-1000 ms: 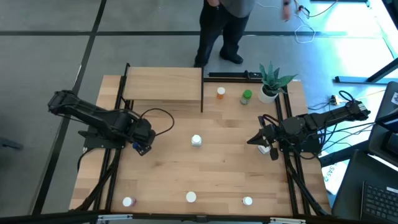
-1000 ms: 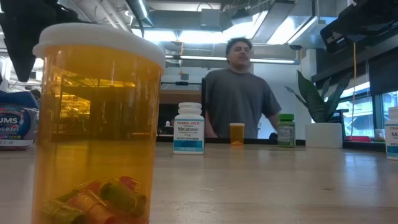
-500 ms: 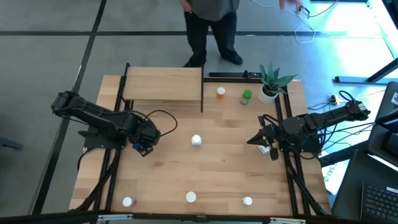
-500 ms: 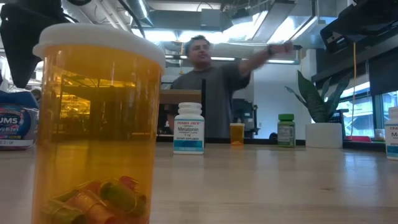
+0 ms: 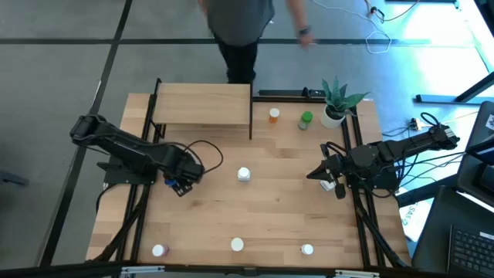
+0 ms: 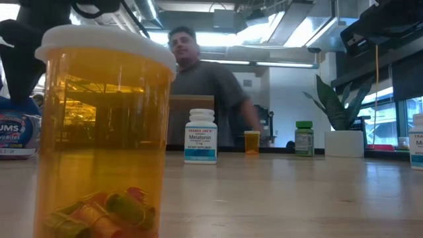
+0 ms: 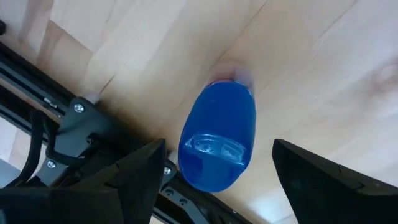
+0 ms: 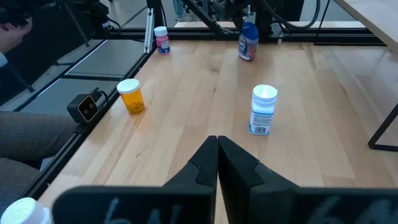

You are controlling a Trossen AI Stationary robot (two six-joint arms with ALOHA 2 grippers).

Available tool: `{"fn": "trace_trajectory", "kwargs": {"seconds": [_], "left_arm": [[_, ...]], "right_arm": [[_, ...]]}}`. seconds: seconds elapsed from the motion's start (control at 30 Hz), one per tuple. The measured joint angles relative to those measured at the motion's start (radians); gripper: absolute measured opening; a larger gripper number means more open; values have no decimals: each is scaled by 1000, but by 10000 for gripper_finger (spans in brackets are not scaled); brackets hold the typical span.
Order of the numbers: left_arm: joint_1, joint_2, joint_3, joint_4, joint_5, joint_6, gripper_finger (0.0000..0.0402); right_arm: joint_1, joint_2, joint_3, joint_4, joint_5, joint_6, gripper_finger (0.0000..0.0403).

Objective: Pick and place medicine bottles onto shelf by color
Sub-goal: Put the blue pill bottle on the shelf

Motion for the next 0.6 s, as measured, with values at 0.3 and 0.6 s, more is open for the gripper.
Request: {"fn": "trace_trajectory", "kwargs": {"seconds": [0.3, 0.6], "left_arm": [[0, 11, -37, 37, 1, -1, 289], [0, 11, -80, 99, 13, -3, 289]], "right_arm": [[0, 0, 0, 0, 0, 0, 14], [0, 0, 0, 0, 0, 0, 14]]}}
